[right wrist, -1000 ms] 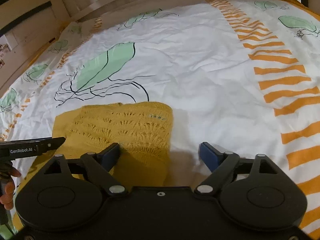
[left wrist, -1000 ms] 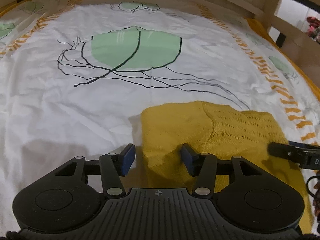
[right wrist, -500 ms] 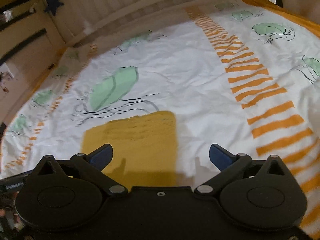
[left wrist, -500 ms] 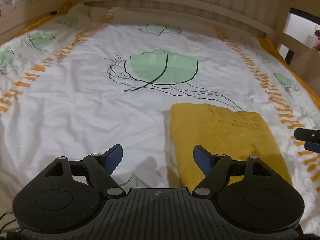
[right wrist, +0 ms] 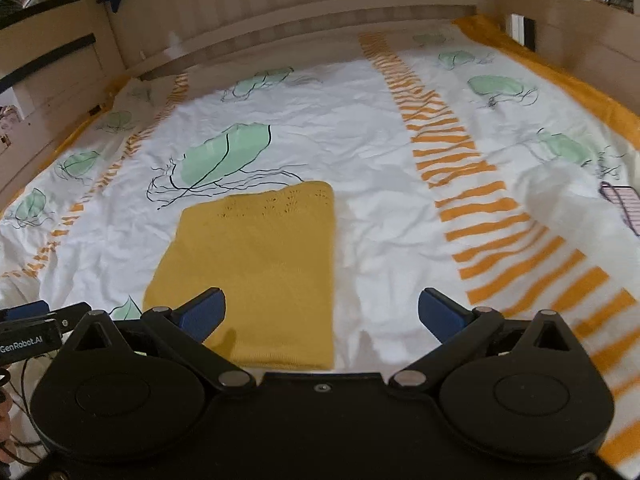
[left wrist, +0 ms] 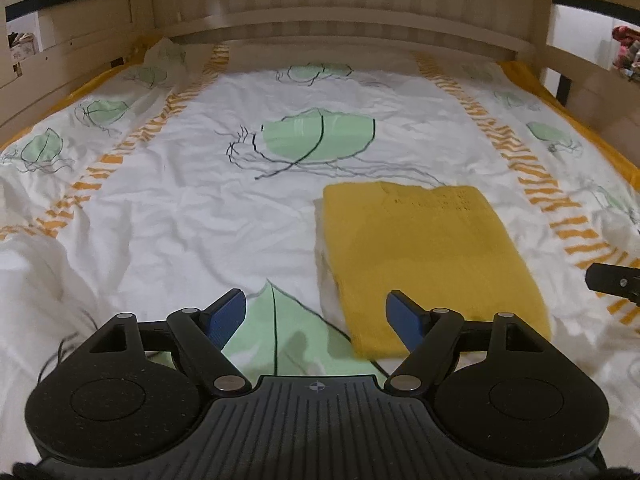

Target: Fold small clothes

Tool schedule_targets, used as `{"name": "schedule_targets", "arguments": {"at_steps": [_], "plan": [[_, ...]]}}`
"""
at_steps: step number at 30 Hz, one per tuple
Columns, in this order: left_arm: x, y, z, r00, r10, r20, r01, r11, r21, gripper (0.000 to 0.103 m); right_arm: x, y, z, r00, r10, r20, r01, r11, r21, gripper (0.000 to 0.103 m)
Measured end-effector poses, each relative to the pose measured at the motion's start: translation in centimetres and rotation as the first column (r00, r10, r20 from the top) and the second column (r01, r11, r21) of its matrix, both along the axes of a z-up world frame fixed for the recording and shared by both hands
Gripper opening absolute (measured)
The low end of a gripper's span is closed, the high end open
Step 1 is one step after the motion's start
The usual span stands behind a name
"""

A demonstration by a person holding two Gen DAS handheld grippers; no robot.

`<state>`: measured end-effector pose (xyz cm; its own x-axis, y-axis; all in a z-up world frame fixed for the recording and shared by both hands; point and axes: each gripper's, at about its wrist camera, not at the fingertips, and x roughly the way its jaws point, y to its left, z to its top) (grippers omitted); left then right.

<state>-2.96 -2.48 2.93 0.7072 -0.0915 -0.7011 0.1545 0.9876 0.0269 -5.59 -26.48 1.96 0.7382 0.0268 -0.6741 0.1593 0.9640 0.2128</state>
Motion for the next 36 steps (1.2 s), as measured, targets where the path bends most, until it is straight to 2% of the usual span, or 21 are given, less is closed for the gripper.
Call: {"name": "schedule_targets", "arguments": {"at_steps": [9, 12, 16, 36], "plan": [[-1.8, -0.7, -0.1, 0.999, 0.008, -0.035, -0.007, 1.0, 0.028, 0.076, -2.6, 0.8, 0.7, 0.999, -0.021, 0.042, 0.022, 0.999, -0.035, 0.102], [-2.3, -0.9, -0.3, 1.0, 0.008, -0.03, -0.007, 0.999, 0.04, 0.076, -2.9, 1.2, 0.5, 0.999, -0.02, 0.031, 0.022, 0.998, -0.057, 0.102], [-2.3, -0.9, -0.7, 0.998, 0.001, -0.06, 0.001, 0.999, 0.035, 0.076, -3.1, 1.7, 0.1, 1.0, -0.017, 0.012, 0.018, 0.997, -0.082, 0.102], [-2.9, -0.6, -2.1, 0.99, -0.008, -0.143, 0.009, 1.0, 0.009, 0.076, -3.4, 2.4, -1.4, 0.998, -0.027, -0.061, 0.02, 0.994, -0.106, 0.102]]}}
